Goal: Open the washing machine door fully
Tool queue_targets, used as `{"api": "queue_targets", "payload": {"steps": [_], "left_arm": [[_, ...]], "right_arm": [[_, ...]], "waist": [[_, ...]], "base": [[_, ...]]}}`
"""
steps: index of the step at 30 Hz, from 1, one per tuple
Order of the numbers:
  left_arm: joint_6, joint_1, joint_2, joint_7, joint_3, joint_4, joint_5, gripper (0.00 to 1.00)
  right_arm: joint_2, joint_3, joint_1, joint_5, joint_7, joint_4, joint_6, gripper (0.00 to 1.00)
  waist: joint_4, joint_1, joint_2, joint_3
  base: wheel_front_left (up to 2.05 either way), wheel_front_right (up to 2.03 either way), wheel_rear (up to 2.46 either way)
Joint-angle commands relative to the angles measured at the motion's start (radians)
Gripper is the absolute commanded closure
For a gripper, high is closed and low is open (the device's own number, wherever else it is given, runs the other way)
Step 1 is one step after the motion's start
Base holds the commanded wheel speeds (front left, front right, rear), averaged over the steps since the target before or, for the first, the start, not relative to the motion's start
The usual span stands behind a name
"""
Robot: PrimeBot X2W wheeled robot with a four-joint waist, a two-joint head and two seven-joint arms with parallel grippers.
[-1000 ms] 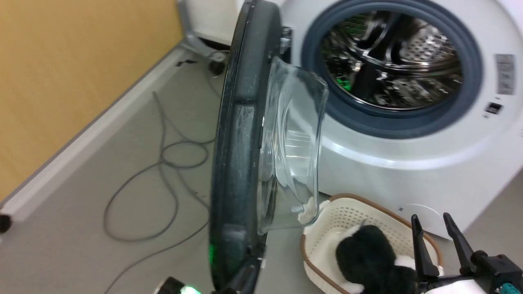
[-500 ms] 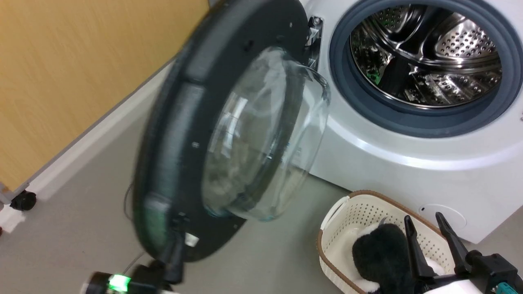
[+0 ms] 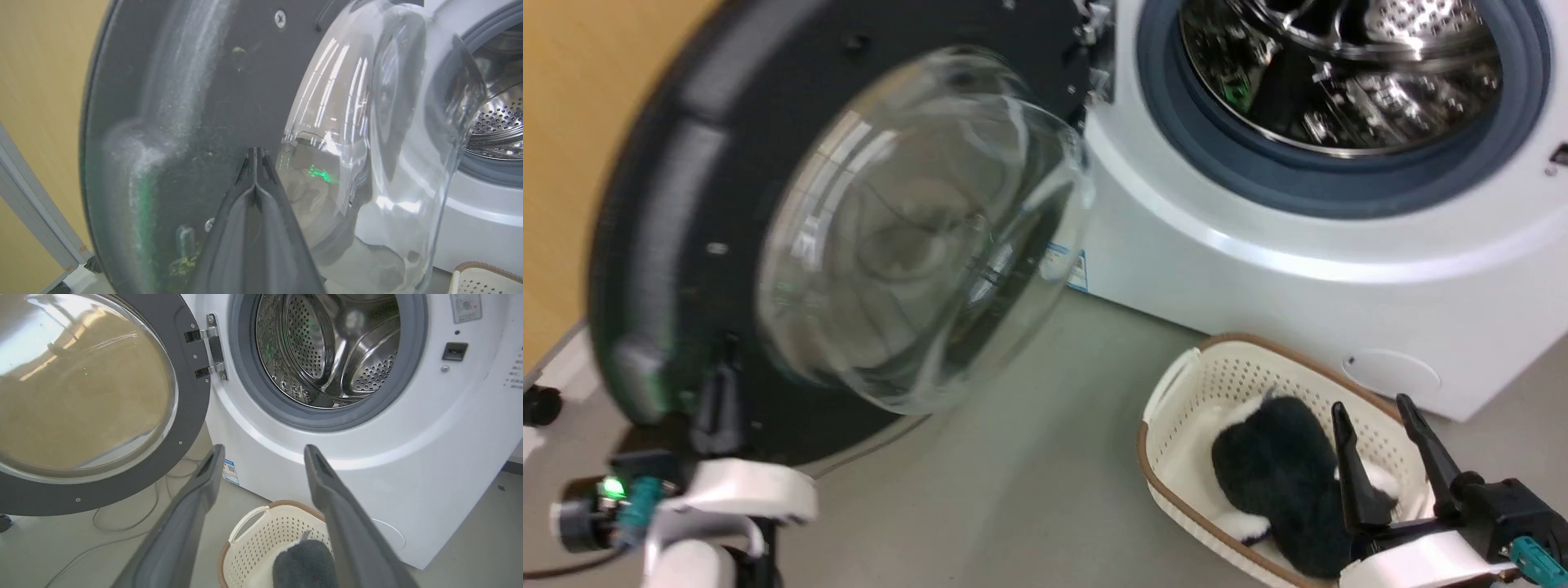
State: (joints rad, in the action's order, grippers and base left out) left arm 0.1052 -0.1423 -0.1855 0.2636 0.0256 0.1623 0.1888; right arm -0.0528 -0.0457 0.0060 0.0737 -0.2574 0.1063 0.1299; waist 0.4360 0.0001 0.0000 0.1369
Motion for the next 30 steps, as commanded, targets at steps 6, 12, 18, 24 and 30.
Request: {"api": "queue_targets", "payload": {"steps": [6,12,18,24,30], "left_arm": [[-0.016,-0.081,0.004,-0.002,0.137,0.064,0.017,1.00],[-0.040,-0.156,0.002,-0.002,0.248,0.138,0.007,1.00],[-0.055,-0.236,-0.016,-0.002,0.343,0.239,0.009,1.00],[-0.074,-0.306,-0.034,-0.002,0.443,0.302,0.034,1.00],[-0.097,-0.356,-0.071,-0.002,0.494,0.370,0.010,1.00]], "right_arm": [[0.003,-0.009,-0.035,-0.025,-0.004,0.002,0.001,0.00],[0.003,-0.014,-0.064,-0.044,-0.004,0.001,0.001,0.00],[-0.003,0.001,-0.104,-0.055,-0.004,0.003,0.001,0.00],[-0.014,0.007,-0.129,-0.056,-0.004,0.003,0.001,0.00],[-0.026,0.006,-0.140,-0.057,-0.004,0.005,0.001,0.00]], "waist": [[-0.044,-0.0001,0.0000,0.061],[-0.067,-0.0001,0.0000,0.108],[-0.094,-0.0001,0.0000,0.151],[-0.115,-0.0001,0.0000,0.186],[-0.128,-0.0001,0.0000,0.210]], "base": [[0.00,0.00,0.00],[0.00,0.00,0.00],[0.00,0.00,0.00],[0.00,0.00,0.00],[0.00,0.00,0.00]]}}
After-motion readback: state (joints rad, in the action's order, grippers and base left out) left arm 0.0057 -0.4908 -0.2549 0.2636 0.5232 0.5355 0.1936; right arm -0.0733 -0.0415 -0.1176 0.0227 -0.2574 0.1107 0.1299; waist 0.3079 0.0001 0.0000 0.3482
